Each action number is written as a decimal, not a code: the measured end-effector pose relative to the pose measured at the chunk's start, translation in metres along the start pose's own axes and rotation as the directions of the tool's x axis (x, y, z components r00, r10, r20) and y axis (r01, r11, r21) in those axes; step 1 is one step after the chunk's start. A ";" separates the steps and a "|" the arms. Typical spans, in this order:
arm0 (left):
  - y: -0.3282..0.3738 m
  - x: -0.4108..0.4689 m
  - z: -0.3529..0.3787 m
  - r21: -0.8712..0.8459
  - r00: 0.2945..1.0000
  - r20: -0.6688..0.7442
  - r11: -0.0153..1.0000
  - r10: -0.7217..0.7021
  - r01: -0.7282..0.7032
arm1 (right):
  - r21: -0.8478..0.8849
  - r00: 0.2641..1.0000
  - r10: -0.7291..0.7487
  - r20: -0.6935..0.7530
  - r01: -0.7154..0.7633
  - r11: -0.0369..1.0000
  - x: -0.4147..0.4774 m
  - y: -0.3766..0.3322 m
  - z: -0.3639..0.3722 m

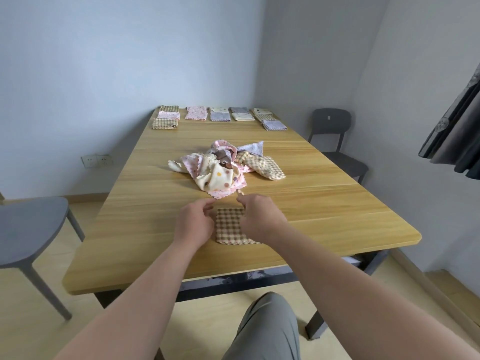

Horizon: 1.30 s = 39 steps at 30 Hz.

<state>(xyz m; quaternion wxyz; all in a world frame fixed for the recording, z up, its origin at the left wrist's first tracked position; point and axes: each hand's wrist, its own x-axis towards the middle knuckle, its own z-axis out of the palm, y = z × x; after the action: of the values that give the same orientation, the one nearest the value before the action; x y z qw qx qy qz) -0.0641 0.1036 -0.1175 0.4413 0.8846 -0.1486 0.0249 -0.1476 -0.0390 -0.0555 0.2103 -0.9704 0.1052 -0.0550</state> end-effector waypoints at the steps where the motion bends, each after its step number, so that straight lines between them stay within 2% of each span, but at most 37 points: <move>1: 0.000 0.001 0.000 -0.008 1.000 0.011 1.000 -0.002 0.002 | -0.027 1.000 0.000 0.023 0.000 1.000 0.000 -0.004 0.005; 7: -0.004 0.003 0.001 -0.040 0.999 0.045 0.999 0.026 -0.024 | -0.099 0.997 0.031 0.072 -0.023 0.995 0.006 -0.013 0.024; 13: -0.007 0.006 0.002 -0.015 0.999 0.006 0.999 0.038 -0.038 | -0.108 0.997 -0.020 0.073 0.028 0.994 0.009 -0.023 0.028; 19: -0.006 0.006 0.003 -0.014 0.999 0.016 0.999 0.045 -0.045 | -0.027 0.995 -0.037 0.092 0.040 0.999 0.010 -0.023 0.038; 28: -0.009 0.009 0.006 0.014 1.000 0.005 1.000 0.020 -0.020 | 0.138 0.997 -0.066 -0.026 0.069 0.988 0.002 -0.016 0.038; 39: -0.005 0.006 0.004 0.038 1.000 -0.013 0.999 0.018 -0.017 | 0.159 0.985 -0.151 -0.078 0.162 0.974 -0.005 -0.009 0.044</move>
<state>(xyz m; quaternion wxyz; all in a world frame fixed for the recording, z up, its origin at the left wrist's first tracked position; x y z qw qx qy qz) -0.0571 0.1022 -0.1226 0.4252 0.8913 -0.1528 0.0375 -0.1439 -0.0128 -0.0920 0.2812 -0.9527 0.0304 -0.1117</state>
